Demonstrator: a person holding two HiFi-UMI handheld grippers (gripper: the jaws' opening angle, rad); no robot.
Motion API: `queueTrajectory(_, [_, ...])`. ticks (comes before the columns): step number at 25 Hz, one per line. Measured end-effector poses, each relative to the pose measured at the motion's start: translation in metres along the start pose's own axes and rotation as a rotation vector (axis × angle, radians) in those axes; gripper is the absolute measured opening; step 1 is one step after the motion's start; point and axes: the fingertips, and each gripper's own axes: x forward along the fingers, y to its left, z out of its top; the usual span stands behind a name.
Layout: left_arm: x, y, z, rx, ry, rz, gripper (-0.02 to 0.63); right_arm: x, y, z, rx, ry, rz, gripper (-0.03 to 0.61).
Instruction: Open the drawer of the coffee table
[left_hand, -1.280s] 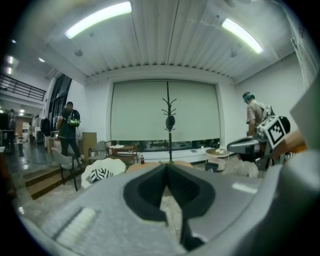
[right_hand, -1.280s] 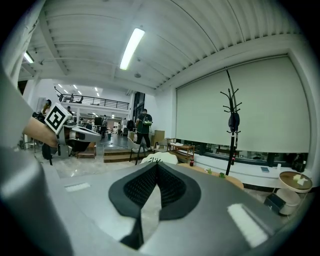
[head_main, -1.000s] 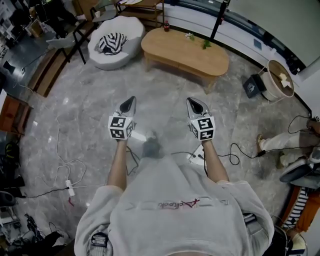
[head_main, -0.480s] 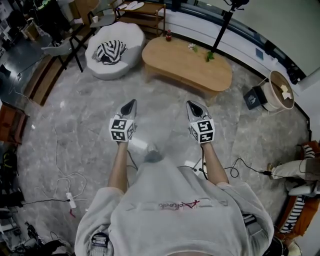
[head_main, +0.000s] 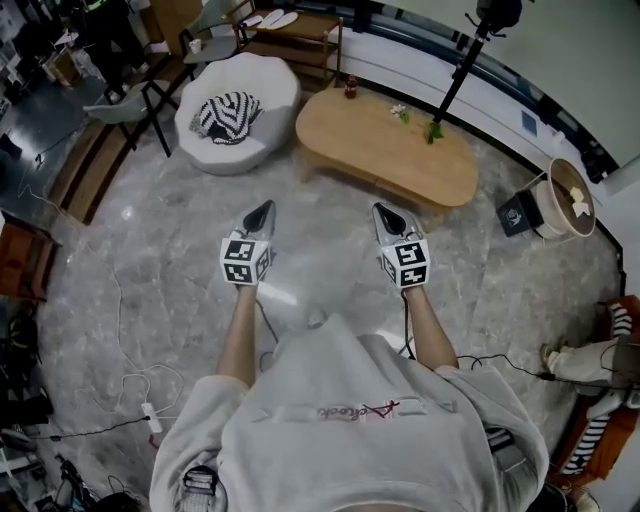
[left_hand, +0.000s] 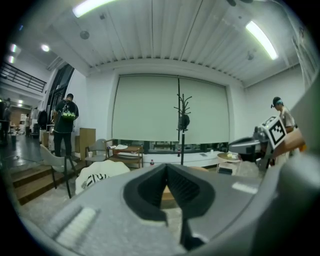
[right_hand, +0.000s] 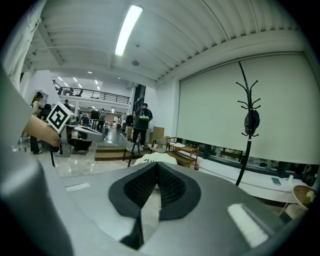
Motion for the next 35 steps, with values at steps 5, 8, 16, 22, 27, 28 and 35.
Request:
queueTrajectory(5, [0.024, 0.043, 0.005, 0.001, -0.001, -0.006, -0.002, 0.048, -0.001, 0.013, -0.009, -0.002, -0.003, 0.006])
queueTrajectory(8, [0.034, 0.056, 0.003, -0.003, 0.003, -0.013, -0.002, 0.062, -0.002, 0.014, -0.014, 0.006, -0.009, 0.006])
queueTrajectory(16, [0.061, 0.053, -0.007, 0.011, 0.028, -0.079, -0.002, 0.064, -0.016, -0.002, 0.003, 0.047, -0.065, 0.006])
queueTrajectory(22, [0.067, 0.045, -0.013, 0.012, 0.041, -0.107, -0.002, 0.059, -0.02, -0.005, 0.013, 0.045, -0.093, 0.006])
queueTrajectory(27, [0.065, 0.053, -0.019, 0.008, 0.043, -0.102, -0.002, 0.063, -0.014, -0.011, 0.021, 0.049, -0.095, 0.006])
queueTrajectory(28, [0.066, 0.055, -0.019, 0.007, 0.042, -0.1, -0.002, 0.065, -0.015, -0.011, 0.021, 0.048, -0.095, 0.006])
queueTrajectory(35, [0.09, 0.064, -0.022, -0.005, 0.06, -0.098, -0.002, 0.093, -0.029, -0.008, 0.023, 0.047, -0.076, 0.006])
